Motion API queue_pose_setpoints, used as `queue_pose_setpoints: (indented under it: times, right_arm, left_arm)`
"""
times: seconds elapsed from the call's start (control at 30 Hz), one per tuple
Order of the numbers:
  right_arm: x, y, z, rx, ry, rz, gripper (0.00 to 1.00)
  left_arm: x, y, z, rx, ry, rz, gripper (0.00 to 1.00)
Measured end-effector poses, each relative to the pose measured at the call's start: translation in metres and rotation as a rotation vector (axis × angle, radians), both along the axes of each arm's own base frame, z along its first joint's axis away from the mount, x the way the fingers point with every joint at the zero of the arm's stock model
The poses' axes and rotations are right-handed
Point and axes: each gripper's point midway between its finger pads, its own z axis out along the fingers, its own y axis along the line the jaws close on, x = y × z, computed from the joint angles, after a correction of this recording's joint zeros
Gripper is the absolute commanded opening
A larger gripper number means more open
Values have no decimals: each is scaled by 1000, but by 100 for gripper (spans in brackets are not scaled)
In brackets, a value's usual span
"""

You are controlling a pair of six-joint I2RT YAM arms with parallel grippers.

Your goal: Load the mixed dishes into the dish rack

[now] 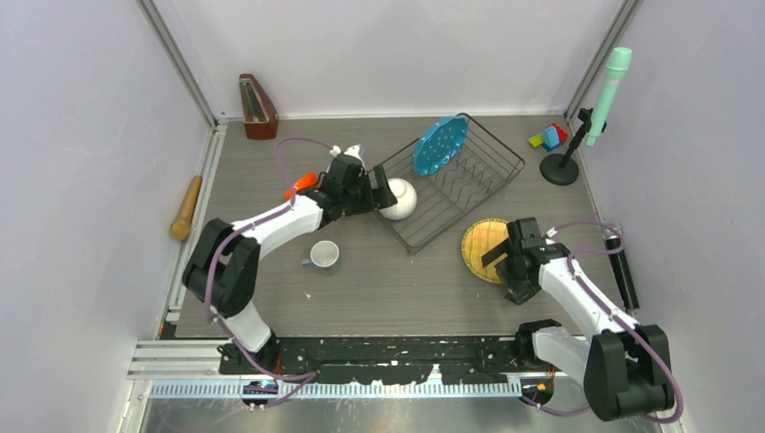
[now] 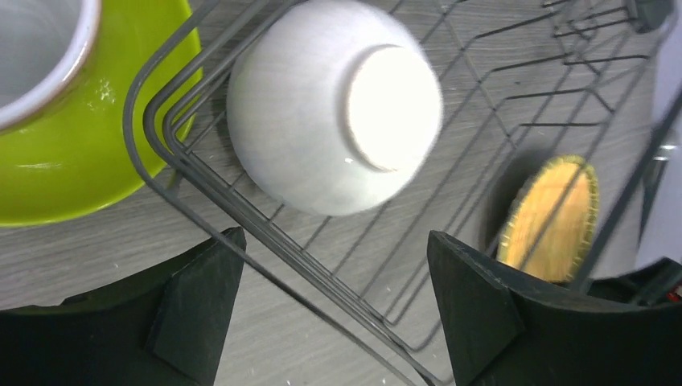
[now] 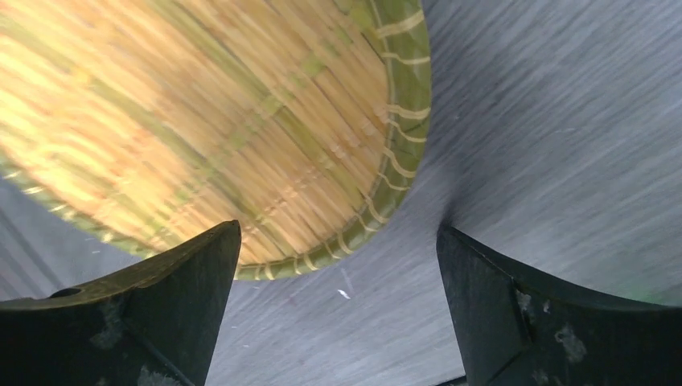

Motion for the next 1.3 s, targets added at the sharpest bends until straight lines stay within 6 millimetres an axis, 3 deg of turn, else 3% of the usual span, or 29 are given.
queue_pose_setpoints:
  times: [0.17, 0.27, 0.43, 0.6, 0.67, 0.8, 1.1, 1.3]
  right_arm:
    - [4, -1, 4, 31, -97, -93, 95]
    - [5, -4, 4, 23, -110, -133, 85]
    - [9, -10, 1, 5, -130, -187, 44]
    - [13, -15, 8, -3, -181, -229, 11]
    - [15, -16, 18, -1, -211, -230, 5]
    - [25, -15, 52, 3, -259, -220, 0]
    - [8, -22, 86, -53, -207, -160, 0]
    - [14, -25, 138, -85, -280, -92, 0]
  left_arm:
    - [-11, 5, 47, -31, -72, -29, 90]
    - [-16, 7, 67, -47, -111, -42, 90]
    - [-25, 12, 95, -71, -157, -51, 90]
    - [-35, 19, 107, -65, -179, -60, 90]
    - [-38, 21, 110, -64, -183, -62, 89]
    - [-42, 21, 114, -73, -179, -69, 88]
    - [-57, 4, 117, -146, -129, -111, 88]
    - [-69, -15, 130, -258, -86, -144, 87]
